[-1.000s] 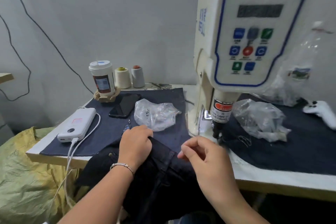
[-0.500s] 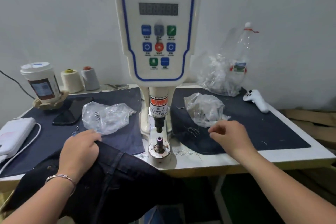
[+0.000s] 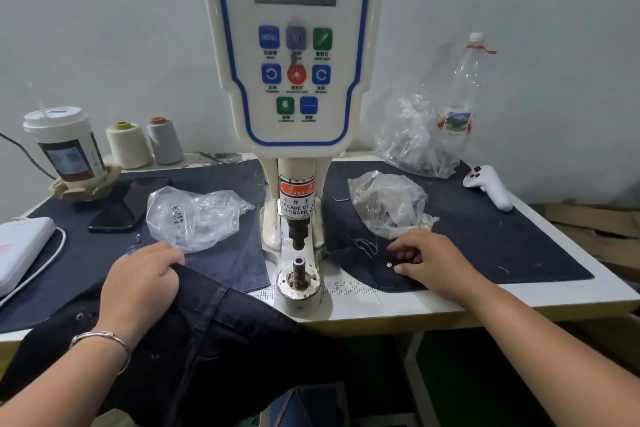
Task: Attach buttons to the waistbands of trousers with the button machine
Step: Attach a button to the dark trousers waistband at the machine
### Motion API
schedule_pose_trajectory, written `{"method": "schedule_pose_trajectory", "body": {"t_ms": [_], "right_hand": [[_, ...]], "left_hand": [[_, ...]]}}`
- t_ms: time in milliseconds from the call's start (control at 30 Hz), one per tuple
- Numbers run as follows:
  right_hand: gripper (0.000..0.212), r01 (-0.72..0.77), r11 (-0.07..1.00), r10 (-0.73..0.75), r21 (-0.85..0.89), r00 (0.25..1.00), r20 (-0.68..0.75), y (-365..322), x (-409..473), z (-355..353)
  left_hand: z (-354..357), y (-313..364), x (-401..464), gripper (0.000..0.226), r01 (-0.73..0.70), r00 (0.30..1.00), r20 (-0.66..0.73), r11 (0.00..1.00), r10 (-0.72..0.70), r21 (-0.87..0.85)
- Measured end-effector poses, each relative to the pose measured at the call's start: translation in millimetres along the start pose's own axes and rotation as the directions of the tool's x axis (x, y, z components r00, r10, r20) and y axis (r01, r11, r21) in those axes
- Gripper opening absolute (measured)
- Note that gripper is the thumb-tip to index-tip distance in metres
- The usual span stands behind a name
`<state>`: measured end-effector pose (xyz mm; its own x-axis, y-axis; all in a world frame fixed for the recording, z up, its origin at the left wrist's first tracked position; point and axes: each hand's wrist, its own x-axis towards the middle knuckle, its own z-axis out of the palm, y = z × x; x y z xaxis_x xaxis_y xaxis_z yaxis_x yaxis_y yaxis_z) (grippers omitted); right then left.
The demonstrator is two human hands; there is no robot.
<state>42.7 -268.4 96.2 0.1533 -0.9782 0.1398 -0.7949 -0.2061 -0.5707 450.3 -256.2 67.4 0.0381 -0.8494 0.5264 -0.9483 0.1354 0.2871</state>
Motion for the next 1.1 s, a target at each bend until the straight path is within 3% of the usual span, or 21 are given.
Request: {"method": "schedule_pose_trajectory", "body": {"t_ms": [133,400,567,700,1100], "right_hand": [[0.015,-0.035,0.997,0.039,0.07,0.997,-0.062,3.4,0.1,6.9],[0.017,-0.006,0.998,0.013,0.065,0.994,-0.11,0.8,-0.8,14.4],[0.022,0.077,0.914,0.003,0.398,0.98,-0.198,-40.4,-5.2,20.7],[0.021,0.112,0.83,-0.044,0.546,0.99,-0.135,-84.2,-8.7,37.6],[0.019,0.111,0.779,-0.098,0.617,0.994,-0.054,-110.7,-3.9,51.6]], "left_hand": [[0.6,-0.5,0.3,0.022,0.005,1.0,0.001,1.0,-0.005,0.008],[1.4,-0.9,0.7,0.021,0.013,1.0,0.011,1.0,-0.013,0.015],[1.0,-0.7,1.3,0.021,0.02,1.0,0.018,1.0,-0.021,0.013],[-1.5,3.3,-0.2,0.021,0.017,1.0,0.01,1.0,-0.017,-0.002],[-5.1,4.8,0.3,0.02,0.02,0.998,0.055,1.0,-0.02,0.003]]}}
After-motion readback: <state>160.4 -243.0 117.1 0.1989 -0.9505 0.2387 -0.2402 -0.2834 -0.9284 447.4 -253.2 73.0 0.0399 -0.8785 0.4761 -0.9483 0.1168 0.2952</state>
